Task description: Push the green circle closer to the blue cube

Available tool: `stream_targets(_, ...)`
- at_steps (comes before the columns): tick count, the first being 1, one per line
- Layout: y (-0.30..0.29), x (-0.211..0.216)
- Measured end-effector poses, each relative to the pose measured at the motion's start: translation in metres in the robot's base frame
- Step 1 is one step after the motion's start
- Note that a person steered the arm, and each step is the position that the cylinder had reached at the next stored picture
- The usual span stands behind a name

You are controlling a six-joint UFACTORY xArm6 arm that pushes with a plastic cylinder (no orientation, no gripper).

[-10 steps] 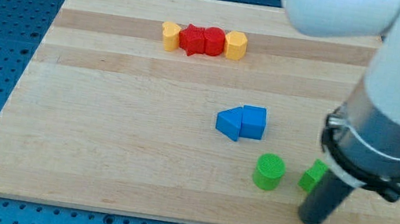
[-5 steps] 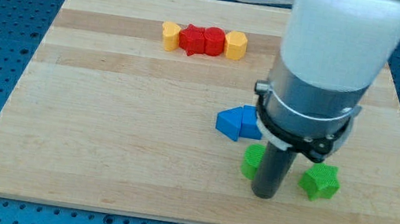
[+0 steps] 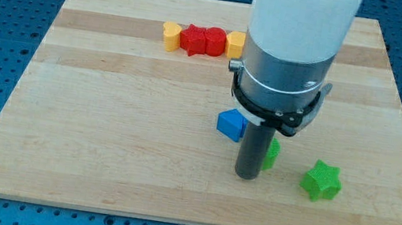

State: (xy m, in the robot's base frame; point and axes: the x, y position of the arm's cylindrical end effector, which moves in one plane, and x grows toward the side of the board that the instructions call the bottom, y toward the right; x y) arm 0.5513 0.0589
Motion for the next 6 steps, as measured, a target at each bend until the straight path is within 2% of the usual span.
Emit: stream_targets(6,0.029,-0.021)
